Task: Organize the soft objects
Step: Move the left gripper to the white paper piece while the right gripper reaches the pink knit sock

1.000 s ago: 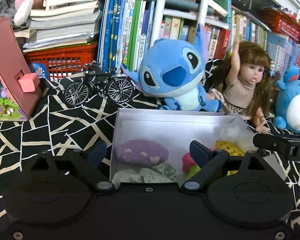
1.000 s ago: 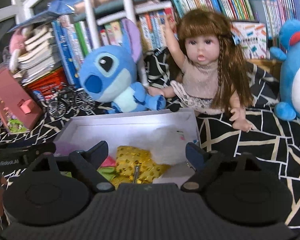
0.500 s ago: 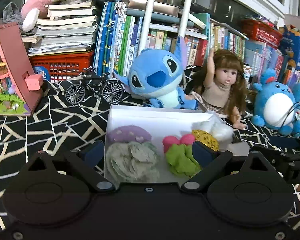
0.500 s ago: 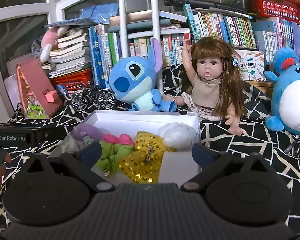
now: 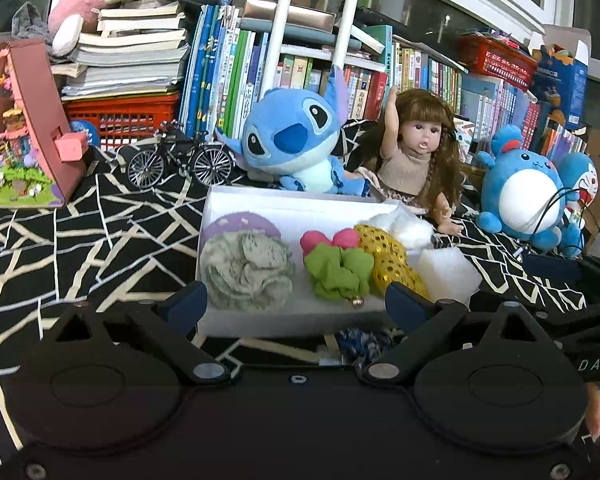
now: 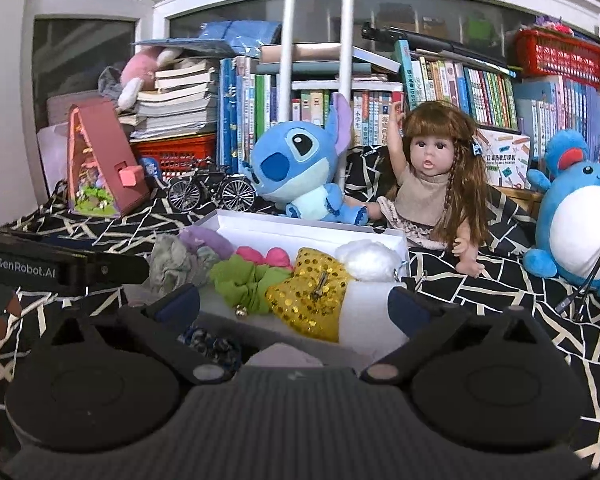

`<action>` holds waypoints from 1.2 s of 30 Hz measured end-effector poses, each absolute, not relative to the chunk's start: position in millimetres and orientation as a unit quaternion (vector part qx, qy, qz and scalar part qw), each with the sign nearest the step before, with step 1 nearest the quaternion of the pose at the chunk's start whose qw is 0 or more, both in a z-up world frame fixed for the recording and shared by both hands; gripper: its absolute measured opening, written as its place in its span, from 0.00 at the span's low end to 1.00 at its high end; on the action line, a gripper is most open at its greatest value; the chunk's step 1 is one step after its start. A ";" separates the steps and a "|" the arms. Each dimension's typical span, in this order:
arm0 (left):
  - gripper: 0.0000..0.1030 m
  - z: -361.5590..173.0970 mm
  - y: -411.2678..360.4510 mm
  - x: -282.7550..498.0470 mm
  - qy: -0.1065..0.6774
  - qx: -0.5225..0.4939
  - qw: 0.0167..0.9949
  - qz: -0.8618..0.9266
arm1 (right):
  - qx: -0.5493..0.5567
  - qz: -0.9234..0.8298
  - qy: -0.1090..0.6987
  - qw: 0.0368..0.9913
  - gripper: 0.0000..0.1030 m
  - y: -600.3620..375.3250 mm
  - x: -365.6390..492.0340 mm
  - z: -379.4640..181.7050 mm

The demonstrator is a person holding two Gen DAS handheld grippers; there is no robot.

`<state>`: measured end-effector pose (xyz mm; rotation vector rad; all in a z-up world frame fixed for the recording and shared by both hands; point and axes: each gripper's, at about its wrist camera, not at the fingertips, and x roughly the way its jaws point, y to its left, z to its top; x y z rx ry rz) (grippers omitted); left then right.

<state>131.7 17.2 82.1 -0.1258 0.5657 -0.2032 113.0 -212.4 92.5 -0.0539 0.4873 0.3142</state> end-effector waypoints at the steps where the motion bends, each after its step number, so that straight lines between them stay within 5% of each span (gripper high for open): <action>1: 0.93 80.9 17.8 128.6 0.279 -0.064 0.953 -0.100 | -0.031 0.155 0.239 0.958 1.00 -211.4 110.2 91.4; 36: 0.93 32.4 24.3 80.3 0.313 -0.049 0.946 -0.075 | -0.042 0.141 0.272 0.951 1.00 -208.6 94.5 51.9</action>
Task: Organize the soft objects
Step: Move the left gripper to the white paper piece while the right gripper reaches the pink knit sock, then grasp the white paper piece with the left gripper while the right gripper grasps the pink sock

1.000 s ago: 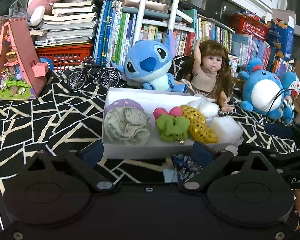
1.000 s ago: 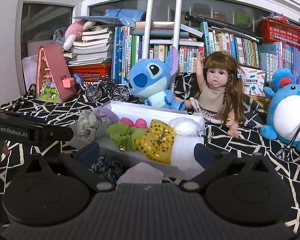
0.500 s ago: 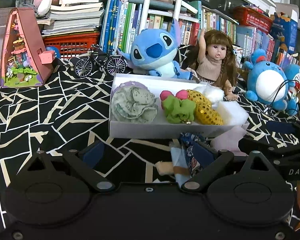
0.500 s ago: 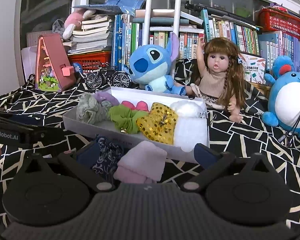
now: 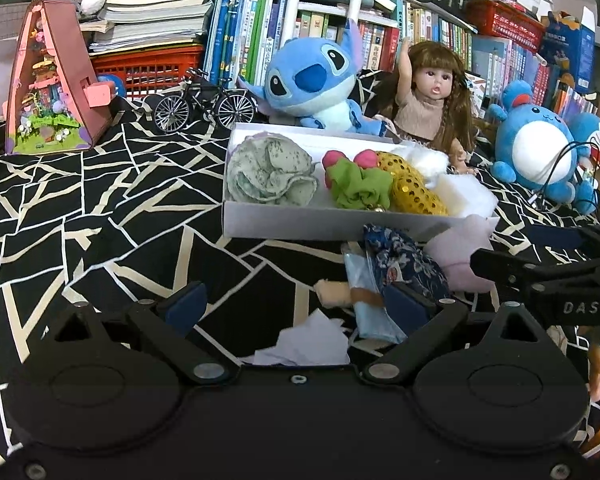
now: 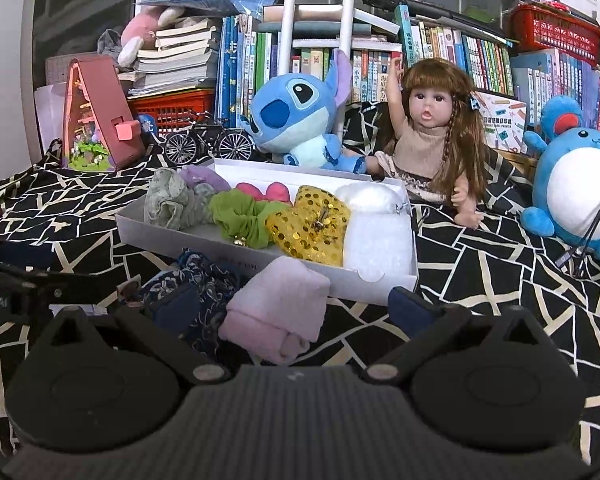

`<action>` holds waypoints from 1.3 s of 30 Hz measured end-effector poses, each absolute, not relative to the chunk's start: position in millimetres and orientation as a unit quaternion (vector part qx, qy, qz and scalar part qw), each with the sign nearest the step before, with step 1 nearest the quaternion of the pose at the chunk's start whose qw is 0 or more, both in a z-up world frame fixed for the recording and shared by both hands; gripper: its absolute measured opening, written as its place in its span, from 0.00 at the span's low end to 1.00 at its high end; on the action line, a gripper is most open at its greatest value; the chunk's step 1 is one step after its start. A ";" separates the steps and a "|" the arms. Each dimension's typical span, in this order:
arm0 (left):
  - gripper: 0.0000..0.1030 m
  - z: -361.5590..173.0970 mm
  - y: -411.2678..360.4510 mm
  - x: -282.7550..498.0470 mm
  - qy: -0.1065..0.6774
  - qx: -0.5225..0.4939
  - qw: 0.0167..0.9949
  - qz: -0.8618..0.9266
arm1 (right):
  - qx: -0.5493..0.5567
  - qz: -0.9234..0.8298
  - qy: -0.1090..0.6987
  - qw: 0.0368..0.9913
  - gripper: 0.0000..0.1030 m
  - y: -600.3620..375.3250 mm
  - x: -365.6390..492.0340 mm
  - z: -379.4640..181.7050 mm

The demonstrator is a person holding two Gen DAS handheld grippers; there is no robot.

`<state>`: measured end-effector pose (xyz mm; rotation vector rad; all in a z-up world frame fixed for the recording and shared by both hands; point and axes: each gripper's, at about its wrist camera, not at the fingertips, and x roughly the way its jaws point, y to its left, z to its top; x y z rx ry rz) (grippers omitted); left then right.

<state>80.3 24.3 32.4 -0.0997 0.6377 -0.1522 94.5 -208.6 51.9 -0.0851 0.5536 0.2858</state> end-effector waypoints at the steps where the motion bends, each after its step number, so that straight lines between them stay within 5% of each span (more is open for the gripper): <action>1: 0.93 31.7 23.8 79.1 0.314 -0.049 0.945 -0.075 | -0.041 0.140 0.273 0.951 1.00 -208.6 94.6 51.0; 15: 0.91 20.8 19.8 58.3 0.316 -0.032 0.945 -0.080 | -0.044 0.125 0.276 0.952 1.00 -207.9 95.8 42.1; 28: 0.60 16.8 23.1 52.7 0.327 -0.031 0.940 -0.088 | -0.024 0.116 0.303 0.946 1.00 -208.7 101.8 35.1; 30: 0.52 16.1 23.5 52.7 0.326 -0.031 0.941 -0.087 | -0.024 0.117 0.304 0.945 0.96 -207.6 102.0 35.0; 39: 0.48 15.3 22.4 51.8 0.320 -0.027 0.943 -0.084 | -0.019 0.118 0.299 0.947 0.79 -205.1 101.9 37.0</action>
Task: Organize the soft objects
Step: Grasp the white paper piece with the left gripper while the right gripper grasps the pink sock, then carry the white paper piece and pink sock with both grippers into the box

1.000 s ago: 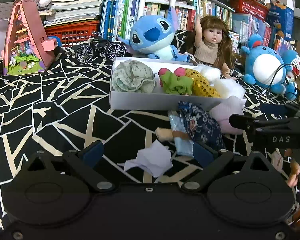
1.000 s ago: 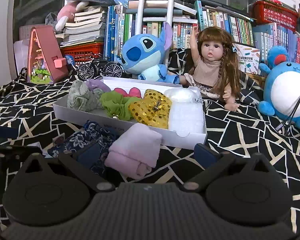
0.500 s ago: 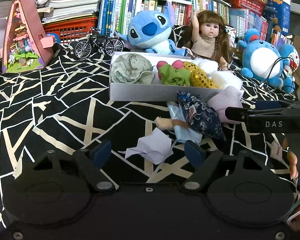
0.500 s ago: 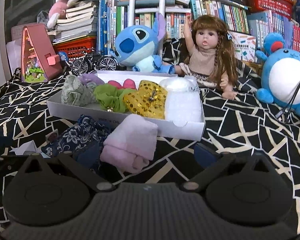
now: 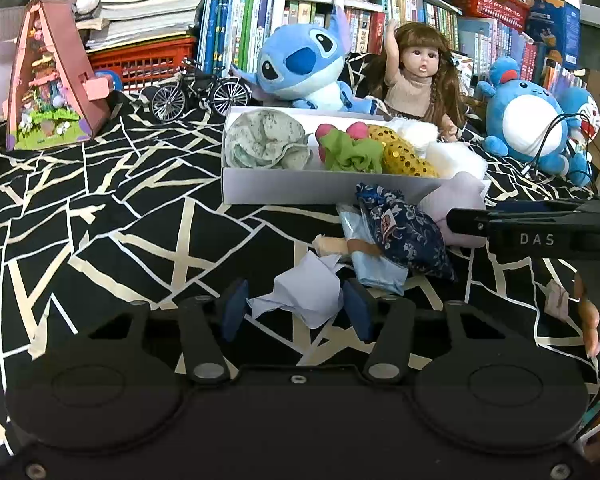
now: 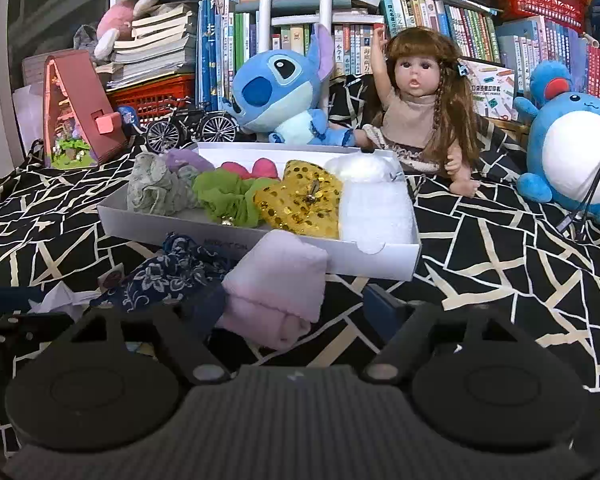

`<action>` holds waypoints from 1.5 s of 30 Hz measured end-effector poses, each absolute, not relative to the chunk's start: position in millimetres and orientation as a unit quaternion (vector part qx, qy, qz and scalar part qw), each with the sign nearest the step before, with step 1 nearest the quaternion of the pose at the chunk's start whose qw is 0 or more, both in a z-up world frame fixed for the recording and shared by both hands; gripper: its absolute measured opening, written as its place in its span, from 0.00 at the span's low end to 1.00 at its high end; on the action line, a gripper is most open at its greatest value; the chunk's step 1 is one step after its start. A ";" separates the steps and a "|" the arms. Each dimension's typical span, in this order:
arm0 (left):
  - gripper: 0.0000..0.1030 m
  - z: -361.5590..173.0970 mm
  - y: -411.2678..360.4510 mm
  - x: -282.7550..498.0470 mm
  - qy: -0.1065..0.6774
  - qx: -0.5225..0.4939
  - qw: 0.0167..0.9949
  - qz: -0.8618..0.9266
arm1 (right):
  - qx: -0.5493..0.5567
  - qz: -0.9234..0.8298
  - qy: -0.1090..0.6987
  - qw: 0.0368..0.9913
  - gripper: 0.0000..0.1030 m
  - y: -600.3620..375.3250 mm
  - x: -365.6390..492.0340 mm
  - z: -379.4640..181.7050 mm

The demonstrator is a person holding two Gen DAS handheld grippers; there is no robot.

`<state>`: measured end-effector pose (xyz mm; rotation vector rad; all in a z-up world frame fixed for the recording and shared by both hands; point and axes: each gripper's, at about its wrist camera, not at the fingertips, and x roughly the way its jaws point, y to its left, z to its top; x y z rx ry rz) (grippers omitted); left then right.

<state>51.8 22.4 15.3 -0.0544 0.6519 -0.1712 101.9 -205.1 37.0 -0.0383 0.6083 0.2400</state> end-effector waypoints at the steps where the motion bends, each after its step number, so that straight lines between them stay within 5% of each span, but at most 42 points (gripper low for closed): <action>1: 0.48 15.9 22.1 51.7 0.318 -0.025 0.944 -0.084 | -0.020 0.120 0.299 0.946 0.78 -204.4 101.6 36.7; 12: 0.49 8.9 18.6 63.6 0.320 -0.021 0.944 -0.081 | -0.034 0.136 0.311 0.940 0.70 -190.4 107.5 29.5; 16: 0.28 7.9 14.7 66.4 0.315 -0.013 0.946 -0.077 | -0.027 0.138 0.317 0.938 0.58 -190.1 108.5 27.0; 21: 0.20 10.5 16.3 71.7 0.317 -0.017 0.946 -0.071 | -0.013 0.134 0.308 0.942 0.47 -194.9 104.8 34.3; 45: 0.20 63.2 20.3 112.6 0.274 -0.044 0.955 -0.103 | 0.021 0.114 0.295 0.948 0.47 -214.4 130.1 73.6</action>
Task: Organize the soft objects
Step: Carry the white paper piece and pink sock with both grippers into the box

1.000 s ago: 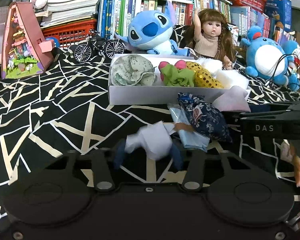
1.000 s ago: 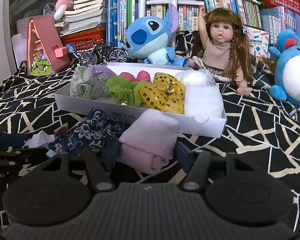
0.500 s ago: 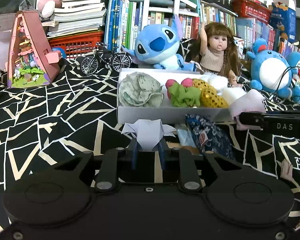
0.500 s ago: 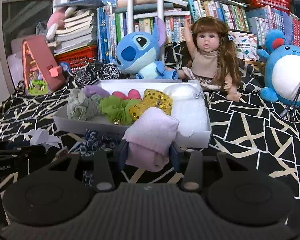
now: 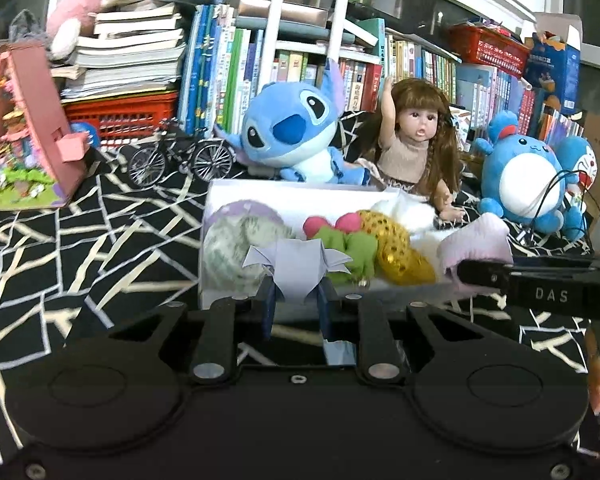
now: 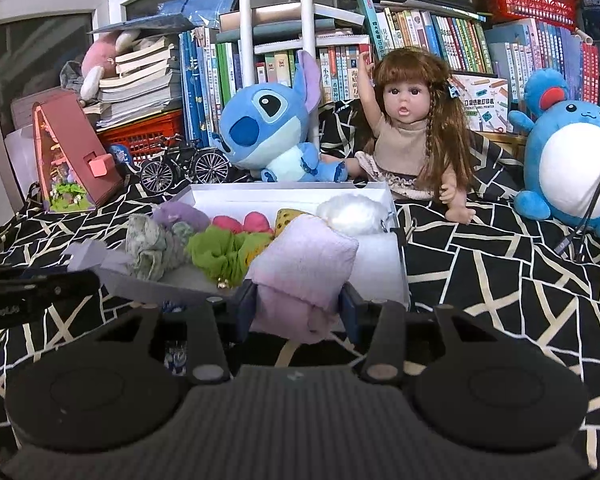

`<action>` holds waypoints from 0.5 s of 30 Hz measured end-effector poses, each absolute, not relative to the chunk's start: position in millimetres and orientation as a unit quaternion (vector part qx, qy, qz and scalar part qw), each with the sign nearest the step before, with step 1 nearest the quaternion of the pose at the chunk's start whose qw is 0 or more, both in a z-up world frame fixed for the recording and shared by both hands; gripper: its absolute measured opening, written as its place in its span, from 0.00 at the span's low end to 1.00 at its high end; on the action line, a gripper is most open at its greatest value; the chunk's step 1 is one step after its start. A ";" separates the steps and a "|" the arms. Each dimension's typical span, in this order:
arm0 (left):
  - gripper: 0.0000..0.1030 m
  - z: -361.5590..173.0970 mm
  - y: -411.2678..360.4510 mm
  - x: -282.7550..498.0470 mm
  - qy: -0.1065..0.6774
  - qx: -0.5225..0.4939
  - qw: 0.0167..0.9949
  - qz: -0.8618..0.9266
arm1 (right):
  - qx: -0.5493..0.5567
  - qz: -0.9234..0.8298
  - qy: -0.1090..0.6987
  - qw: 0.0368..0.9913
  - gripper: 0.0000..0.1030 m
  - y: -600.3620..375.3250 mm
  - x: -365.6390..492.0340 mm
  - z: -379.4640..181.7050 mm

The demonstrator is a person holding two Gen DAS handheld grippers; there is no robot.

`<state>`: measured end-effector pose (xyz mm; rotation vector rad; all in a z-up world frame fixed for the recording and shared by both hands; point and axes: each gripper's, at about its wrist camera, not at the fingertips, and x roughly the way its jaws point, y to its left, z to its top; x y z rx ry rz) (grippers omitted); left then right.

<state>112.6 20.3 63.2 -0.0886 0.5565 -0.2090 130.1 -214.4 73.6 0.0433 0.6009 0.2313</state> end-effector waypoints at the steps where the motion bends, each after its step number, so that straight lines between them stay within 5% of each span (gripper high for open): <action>1: 0.20 65.1 18.6 119.0 0.273 -0.043 0.955 -0.104 | 0.024 0.113 0.299 0.947 0.47 -214.7 133.7 74.5; 15: 0.20 47.0 -2.6 193.3 0.329 -0.048 0.936 -0.114 | 0.029 0.130 0.351 0.927 0.47 -194.9 183.9 63.0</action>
